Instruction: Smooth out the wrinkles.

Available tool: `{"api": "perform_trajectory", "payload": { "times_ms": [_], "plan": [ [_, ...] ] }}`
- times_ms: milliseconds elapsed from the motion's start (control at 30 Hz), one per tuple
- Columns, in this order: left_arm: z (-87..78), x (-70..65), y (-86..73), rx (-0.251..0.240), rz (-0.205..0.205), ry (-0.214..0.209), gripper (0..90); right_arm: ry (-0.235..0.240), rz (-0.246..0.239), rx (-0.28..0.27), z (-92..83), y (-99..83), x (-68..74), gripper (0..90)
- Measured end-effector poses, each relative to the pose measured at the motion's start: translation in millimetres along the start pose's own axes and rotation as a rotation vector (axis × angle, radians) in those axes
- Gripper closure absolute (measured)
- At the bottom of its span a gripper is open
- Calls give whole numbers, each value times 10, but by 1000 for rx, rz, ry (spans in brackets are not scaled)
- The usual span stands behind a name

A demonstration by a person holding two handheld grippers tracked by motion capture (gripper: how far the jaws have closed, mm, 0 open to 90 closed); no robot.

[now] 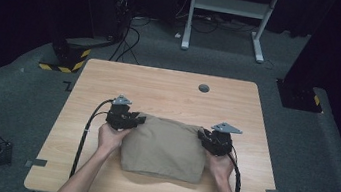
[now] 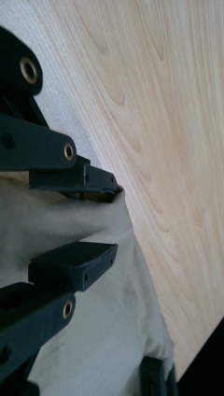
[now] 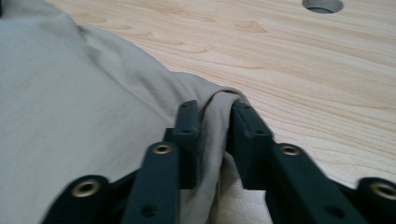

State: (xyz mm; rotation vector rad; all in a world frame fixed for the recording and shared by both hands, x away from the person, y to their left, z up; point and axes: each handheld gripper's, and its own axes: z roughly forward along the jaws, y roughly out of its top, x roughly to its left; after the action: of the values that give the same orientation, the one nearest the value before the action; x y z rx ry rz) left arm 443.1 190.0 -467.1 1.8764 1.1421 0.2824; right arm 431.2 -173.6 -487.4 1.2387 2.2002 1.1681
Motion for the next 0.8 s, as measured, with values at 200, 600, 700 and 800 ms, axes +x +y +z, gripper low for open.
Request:
{"api": "perform_trajectory", "payload": {
  "times_ms": [200,600,700,800],
  "plan": [
    [-9,27,-23,1,9,-12,835,9,-29,7,29,-3,28,869],
    [70,41,-67,65,26,44,752,-11,-35,69,86,-23,16,761],
    [-73,25,-17,12,26,70,644,-27,-36,50,14,8,18,695],
    [-215,-39,45,-45,40,78,553,-57,-49,13,-78,52,47,653]
  ]
}}
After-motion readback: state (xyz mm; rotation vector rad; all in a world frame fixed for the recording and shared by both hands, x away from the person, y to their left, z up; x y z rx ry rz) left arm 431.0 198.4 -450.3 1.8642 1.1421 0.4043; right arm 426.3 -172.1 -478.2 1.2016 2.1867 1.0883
